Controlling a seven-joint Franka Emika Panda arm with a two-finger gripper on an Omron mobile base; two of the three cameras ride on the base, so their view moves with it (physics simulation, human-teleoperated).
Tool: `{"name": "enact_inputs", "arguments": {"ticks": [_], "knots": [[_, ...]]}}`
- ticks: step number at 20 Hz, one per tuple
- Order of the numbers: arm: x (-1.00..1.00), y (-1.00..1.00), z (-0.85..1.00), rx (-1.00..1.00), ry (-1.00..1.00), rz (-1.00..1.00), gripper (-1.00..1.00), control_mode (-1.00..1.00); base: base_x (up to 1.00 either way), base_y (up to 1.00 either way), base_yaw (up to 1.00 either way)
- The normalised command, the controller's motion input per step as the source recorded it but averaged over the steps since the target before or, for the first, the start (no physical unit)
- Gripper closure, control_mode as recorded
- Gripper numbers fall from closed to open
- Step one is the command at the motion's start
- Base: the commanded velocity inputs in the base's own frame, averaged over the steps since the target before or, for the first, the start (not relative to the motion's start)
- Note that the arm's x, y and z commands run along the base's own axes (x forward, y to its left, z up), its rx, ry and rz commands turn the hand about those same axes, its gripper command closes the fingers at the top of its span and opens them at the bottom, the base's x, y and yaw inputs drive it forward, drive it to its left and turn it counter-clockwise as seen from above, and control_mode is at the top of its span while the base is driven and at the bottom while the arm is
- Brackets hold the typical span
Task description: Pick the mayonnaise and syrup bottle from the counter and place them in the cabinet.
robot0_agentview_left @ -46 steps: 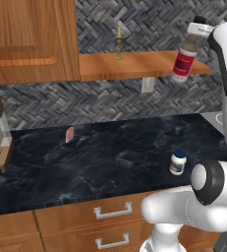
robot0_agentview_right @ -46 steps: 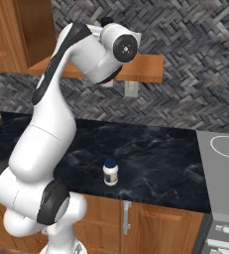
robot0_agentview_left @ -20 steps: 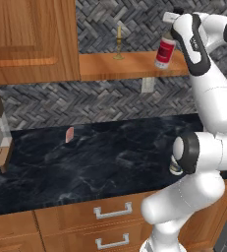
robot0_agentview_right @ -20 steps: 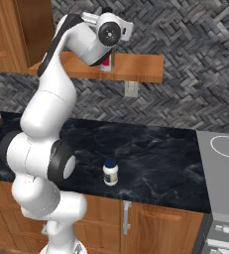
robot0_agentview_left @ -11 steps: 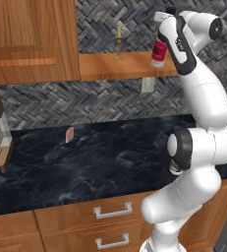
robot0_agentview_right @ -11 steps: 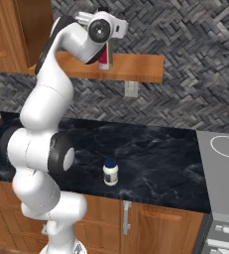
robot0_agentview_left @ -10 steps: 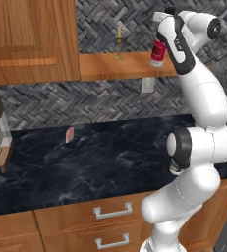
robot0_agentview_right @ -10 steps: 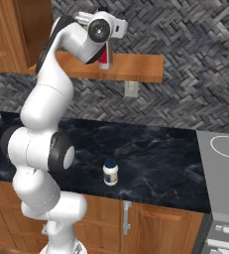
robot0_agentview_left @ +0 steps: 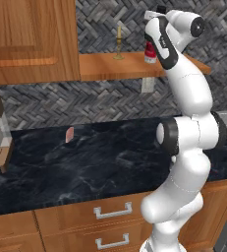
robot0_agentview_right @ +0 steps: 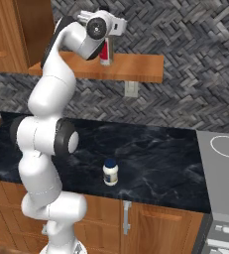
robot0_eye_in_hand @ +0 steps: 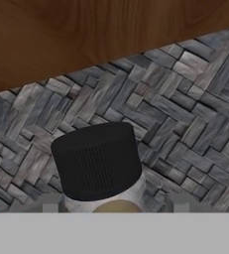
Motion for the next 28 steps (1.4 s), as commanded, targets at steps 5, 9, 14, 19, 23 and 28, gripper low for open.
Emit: {"name": "enact_inputs", "arguments": {"ticks": [5,9,14,19,23,28], "knots": [[0.53,0.13,0.00,0.00,0.03,-0.05,1.00,-1.00,0.00,0.00,0.00],[0.34,0.07,-0.07,-0.04,0.06,-0.02,1.00,-1.00,0.00,0.00,0.00],[0.11,0.00,-0.25,-0.03,0.06,0.00,1.00,-1.00,0.00,0.00,0.00],[0.00,-0.02,-0.34,-0.03,0.01,0.00,1.00,-1.00,0.00,0.00,0.00],[0.00,0.00,-0.05,0.00,0.00,0.00,-1.00,-1.00,0.00,0.00,0.00],[0.00,0.00,0.01,0.00,0.00,0.00,-1.00,-1.00,0.00,0.00,0.00]]}}
